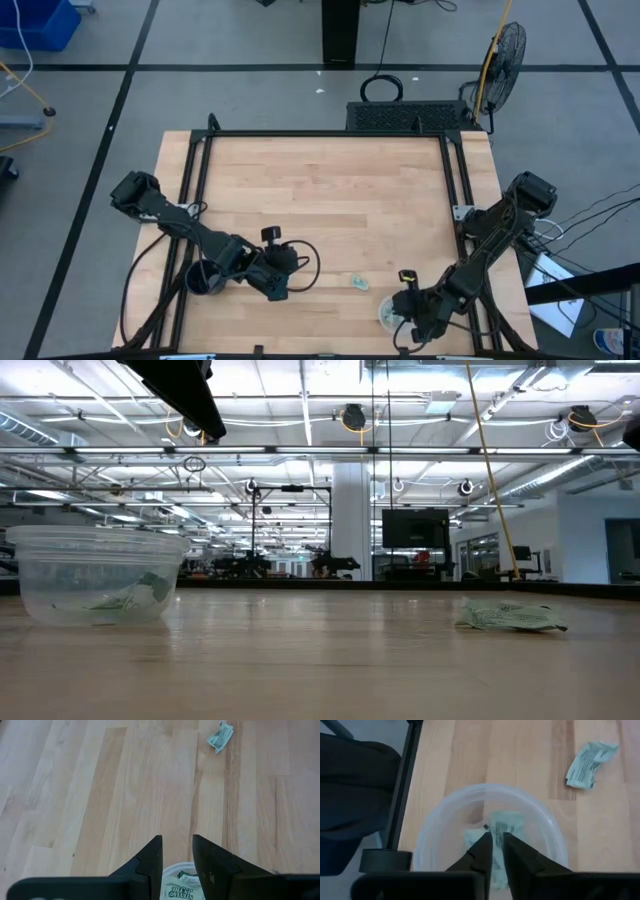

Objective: Pick and place items into bin
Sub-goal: Put the stevia packet into the top transparent bin

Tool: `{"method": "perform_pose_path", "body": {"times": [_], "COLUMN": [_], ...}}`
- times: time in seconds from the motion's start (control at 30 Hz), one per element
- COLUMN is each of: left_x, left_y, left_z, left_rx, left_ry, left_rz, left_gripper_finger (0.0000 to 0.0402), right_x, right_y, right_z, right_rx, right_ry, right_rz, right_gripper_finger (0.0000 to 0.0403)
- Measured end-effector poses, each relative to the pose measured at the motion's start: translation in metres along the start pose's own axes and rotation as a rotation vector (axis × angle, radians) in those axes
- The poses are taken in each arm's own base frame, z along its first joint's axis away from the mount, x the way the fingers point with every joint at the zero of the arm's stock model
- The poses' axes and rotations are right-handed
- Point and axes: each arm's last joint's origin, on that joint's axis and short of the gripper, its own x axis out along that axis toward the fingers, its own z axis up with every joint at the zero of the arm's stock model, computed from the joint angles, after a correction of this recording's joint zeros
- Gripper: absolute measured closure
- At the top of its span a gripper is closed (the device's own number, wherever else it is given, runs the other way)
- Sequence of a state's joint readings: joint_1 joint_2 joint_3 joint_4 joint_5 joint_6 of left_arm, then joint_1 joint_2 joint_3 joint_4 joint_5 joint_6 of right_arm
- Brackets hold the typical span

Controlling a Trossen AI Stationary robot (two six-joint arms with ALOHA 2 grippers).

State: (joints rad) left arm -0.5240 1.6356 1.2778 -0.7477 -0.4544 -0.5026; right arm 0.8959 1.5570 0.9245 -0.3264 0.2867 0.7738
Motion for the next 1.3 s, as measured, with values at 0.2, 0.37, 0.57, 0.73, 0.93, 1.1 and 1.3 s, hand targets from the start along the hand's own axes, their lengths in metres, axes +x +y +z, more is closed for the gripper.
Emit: {"method": "perform_pose_path", "body": {"times": [0.2, 0.37, 0.57, 0.73, 0.93, 1.1, 1.3], "left_x": [0.0, 0.0, -0.002, 0.019, 0.088, 0.136, 0.171], "left_y": [0.0, -0.003, -0.01, -0.01, -0.019, -0.017, -0.002], "left_z": [0.0, 0.006, 0.025, 0.037, 0.044, 0.048, 0.046], "left_rx": [0.0, -0.009, 0.019, 0.028, 0.101, 0.106, 0.045], "left_ry": [-0.001, -0.061, -0.235, -0.272, -0.306, -0.371, -0.368], "left_rz": [0.0, -0.03, -0.111, -0.161, -0.261, -0.326, -0.343], "left_gripper_finger": [0.0289, 0.0289, 0.0289, 0.0289, 0.0289, 0.0289, 0.0289], "right_x": [0.0, 0.0, -0.002, -0.01, -0.024, -0.03, -0.03], "right_y": [0.001, 0.003, 0.007, 0.009, 0.011, 0.008, 0.007], "right_z": [0.001, 0.005, 0.01, 0.016, 0.024, 0.026, 0.025], "right_rx": [-0.012, -0.085, -0.149, -0.17, -0.258, -0.272, -0.279], "right_ry": [-0.012, -0.068, -0.13, -0.18, -0.269, -0.303, -0.287], "right_rz": [0.012, 0.013, 0.033, 0.068, 0.09, 0.039, 0.032], "right_gripper_finger": [0.0334, 0.0333, 0.0332, 0.0332, 0.0332, 0.0332, 0.0332]}}
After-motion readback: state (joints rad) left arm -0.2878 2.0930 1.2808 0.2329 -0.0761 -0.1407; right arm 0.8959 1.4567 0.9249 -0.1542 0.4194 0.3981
